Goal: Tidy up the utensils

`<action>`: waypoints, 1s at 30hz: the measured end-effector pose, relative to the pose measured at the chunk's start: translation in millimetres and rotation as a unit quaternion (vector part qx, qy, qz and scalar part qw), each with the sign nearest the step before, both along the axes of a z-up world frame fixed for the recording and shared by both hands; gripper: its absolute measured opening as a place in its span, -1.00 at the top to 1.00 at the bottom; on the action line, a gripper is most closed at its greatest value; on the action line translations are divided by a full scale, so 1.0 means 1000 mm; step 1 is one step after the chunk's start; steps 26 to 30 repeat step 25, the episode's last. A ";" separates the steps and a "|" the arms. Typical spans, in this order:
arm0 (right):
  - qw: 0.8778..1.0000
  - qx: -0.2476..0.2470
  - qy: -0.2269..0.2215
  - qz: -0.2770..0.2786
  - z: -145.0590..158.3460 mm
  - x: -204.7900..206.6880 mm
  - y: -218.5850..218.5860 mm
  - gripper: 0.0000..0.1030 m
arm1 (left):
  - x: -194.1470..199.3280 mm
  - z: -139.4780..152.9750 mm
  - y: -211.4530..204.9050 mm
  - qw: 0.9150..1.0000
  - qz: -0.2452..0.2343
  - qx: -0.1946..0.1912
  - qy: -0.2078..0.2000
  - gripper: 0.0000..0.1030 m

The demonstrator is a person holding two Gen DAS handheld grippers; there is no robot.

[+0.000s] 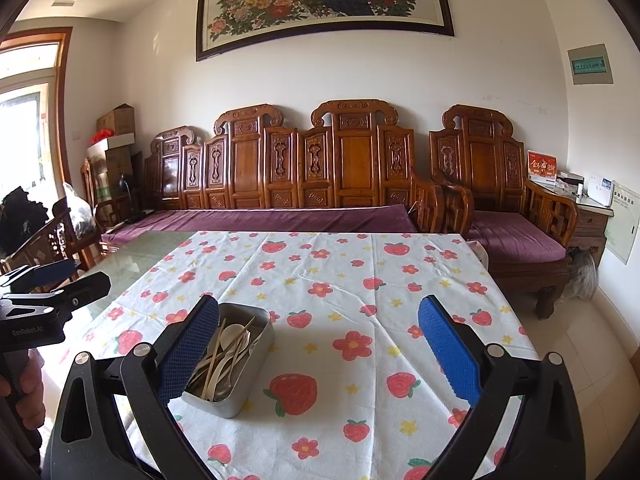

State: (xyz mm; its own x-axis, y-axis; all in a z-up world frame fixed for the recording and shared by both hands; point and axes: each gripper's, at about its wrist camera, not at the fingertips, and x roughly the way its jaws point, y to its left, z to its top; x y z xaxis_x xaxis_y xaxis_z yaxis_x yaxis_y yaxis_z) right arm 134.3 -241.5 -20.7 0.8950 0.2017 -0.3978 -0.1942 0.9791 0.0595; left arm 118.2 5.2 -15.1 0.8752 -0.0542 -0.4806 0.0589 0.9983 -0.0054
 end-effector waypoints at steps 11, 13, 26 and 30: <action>1.000 0.002 -0.001 0.001 0.000 0.000 0.000 -0.95 | -0.002 0.002 -0.002 1.000 -0.001 -0.001 -0.002 -0.85; 1.000 0.002 -0.002 0.001 -0.001 -0.001 0.000 -0.95 | -0.002 0.004 -0.002 1.000 -0.001 0.000 -0.003 -0.85; 1.000 0.002 -0.002 0.002 0.000 -0.001 0.001 -0.95 | -0.002 0.008 -0.002 1.000 -0.004 -0.002 -0.005 -0.85; 1.000 0.002 -0.002 0.002 0.000 -0.001 0.001 -0.95 | -0.002 0.008 -0.002 1.000 -0.004 -0.002 -0.005 -0.85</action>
